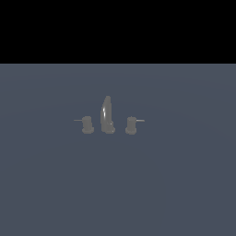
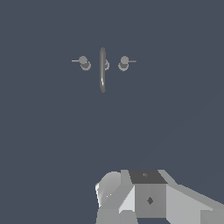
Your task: Turn on the faucet by rotating a designated handle.
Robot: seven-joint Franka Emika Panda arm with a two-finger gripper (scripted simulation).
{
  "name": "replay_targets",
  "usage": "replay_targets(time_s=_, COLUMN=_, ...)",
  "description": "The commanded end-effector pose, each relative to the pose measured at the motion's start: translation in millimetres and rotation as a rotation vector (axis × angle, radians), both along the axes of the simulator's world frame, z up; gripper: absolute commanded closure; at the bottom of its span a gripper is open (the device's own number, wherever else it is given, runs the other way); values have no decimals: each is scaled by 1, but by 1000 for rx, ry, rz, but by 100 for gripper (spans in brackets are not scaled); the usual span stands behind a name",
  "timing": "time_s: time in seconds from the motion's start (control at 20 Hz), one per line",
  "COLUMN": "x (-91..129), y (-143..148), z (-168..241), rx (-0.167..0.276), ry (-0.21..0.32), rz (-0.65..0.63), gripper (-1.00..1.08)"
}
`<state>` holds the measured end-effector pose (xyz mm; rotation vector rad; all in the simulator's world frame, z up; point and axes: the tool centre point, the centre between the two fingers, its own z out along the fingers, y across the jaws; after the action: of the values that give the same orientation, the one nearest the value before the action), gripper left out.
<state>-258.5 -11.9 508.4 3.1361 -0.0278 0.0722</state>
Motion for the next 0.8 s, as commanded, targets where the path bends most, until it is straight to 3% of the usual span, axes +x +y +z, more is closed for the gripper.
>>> replay_targets(time_s=0.0, x=0, y=0, z=0, rx=0, ry=0, rz=0, gripper=108)
replay_targets(time_s=0.75, x=8, y=16, z=-4, rx=7, ry=19, rz=50, gripper=108)
